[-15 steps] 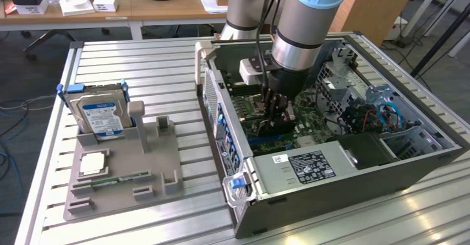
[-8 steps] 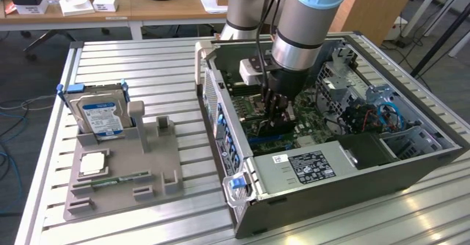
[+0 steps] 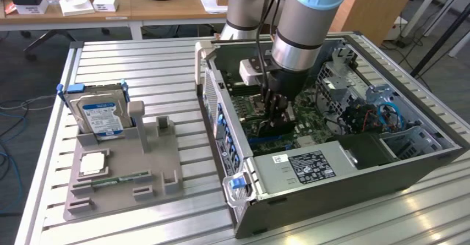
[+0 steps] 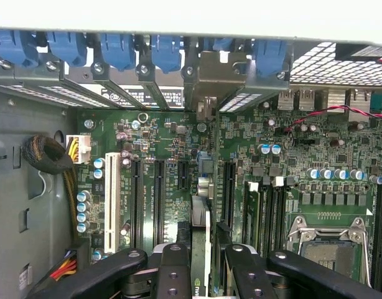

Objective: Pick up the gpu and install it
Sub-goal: 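Insert the gpu into the slot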

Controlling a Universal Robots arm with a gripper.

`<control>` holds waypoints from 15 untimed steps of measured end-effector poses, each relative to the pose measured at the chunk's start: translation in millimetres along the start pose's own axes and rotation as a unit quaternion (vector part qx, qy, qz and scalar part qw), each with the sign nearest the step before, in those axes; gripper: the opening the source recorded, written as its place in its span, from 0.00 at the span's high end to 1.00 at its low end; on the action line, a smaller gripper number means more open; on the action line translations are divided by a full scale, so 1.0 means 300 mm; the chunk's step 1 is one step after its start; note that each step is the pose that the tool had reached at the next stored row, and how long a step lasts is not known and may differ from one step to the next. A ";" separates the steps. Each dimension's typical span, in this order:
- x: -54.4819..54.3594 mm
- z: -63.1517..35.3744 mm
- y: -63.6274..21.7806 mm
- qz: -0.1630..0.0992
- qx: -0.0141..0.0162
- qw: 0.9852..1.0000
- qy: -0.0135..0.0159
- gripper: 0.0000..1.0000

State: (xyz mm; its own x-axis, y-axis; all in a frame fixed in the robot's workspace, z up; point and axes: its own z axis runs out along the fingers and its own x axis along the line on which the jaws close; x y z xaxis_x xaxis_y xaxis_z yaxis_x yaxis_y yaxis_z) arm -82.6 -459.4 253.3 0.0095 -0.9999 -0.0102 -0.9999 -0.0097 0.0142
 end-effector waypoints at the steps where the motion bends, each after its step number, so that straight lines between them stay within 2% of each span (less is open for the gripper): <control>1: 0.000 0.001 0.000 0.000 0.000 1.000 0.000 0.74; 15: 0.000 0.003 0.000 0.000 0.000 1.000 0.000 0.74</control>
State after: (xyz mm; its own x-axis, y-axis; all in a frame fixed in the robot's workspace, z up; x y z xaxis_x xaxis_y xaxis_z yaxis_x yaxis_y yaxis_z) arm -82.6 -459.5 252.4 0.0095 -0.9999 -0.0100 -0.9999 -0.0097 0.0144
